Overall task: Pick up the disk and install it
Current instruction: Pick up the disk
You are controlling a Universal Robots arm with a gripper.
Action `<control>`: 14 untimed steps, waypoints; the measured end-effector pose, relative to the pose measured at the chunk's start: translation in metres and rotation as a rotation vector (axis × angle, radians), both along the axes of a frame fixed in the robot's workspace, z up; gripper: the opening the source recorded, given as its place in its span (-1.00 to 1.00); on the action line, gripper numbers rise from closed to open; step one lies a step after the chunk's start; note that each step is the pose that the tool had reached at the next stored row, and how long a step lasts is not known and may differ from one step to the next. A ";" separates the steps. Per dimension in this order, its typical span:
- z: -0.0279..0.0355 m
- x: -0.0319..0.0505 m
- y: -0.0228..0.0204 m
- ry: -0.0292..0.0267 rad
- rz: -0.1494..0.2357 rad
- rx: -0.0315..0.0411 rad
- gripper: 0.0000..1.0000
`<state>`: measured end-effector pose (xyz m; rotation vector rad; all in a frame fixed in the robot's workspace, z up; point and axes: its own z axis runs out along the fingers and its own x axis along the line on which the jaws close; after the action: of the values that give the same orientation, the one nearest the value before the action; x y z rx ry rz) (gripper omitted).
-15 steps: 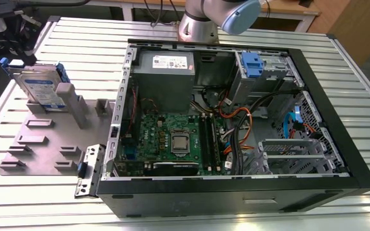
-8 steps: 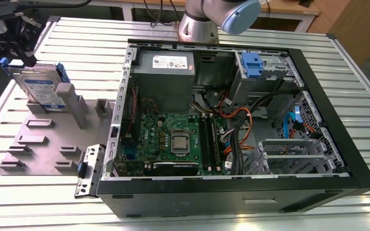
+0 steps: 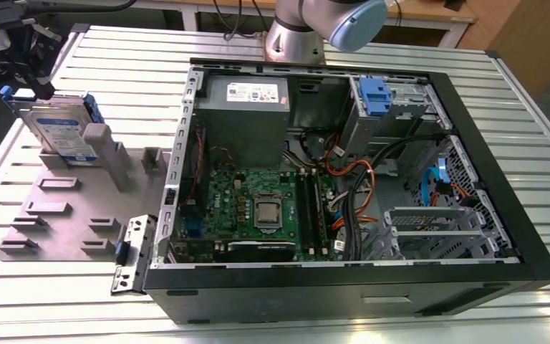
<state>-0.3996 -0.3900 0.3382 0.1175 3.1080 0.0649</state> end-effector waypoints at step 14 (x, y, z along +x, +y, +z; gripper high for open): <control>-0.0003 0.0000 0.0000 0.0000 0.170 -0.0001 -0.79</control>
<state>-0.3996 -0.3900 0.3379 -0.1466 3.1103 0.0687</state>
